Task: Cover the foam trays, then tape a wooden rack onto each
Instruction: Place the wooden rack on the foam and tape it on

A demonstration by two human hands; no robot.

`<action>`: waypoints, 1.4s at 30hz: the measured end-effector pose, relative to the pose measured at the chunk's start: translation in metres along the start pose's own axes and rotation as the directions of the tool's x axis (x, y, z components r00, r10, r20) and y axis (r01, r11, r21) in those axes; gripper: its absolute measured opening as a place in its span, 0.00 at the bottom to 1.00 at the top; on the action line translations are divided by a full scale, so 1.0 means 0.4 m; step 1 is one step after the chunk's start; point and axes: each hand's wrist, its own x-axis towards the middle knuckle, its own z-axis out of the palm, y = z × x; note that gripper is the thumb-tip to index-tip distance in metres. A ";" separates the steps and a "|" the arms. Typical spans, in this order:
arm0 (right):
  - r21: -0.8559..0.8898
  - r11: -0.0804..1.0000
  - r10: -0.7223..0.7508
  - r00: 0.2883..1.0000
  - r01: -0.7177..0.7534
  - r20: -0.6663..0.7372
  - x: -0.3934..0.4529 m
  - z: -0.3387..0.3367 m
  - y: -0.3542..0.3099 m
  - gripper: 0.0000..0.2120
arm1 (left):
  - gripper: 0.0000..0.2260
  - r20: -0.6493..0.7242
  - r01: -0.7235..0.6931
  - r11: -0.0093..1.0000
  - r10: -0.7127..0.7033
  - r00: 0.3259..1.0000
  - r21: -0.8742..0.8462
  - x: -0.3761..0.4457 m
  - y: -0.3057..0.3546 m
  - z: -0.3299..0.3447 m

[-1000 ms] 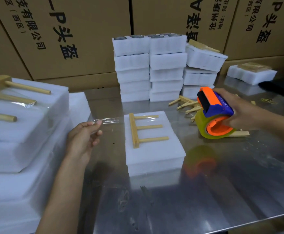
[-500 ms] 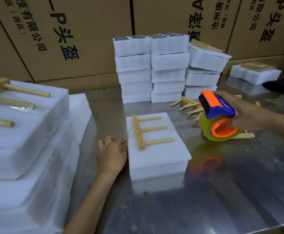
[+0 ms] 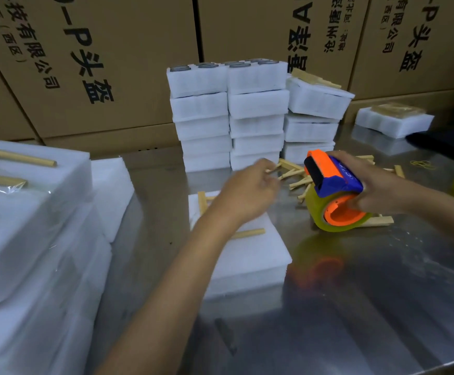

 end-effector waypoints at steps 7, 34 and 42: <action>-0.180 0.979 -0.108 0.990 0.091 -0.087 -0.015 0.006 0.012 0.51 | 0.11 0.403 0.105 0.992 -0.124 0.907 0.069 0.132 0.022 0.076; -0.765 0.644 -0.206 0.967 0.020 -0.148 -0.038 0.026 -0.038 0.58 | 0.09 0.396 0.395 0.862 -0.258 0.881 -0.317 0.137 -0.025 0.056; -0.742 0.670 -0.184 0.970 0.008 -0.156 -0.023 0.025 -0.039 0.54 | 0.05 0.407 0.425 0.831 -0.270 0.872 -0.359 0.137 -0.039 0.056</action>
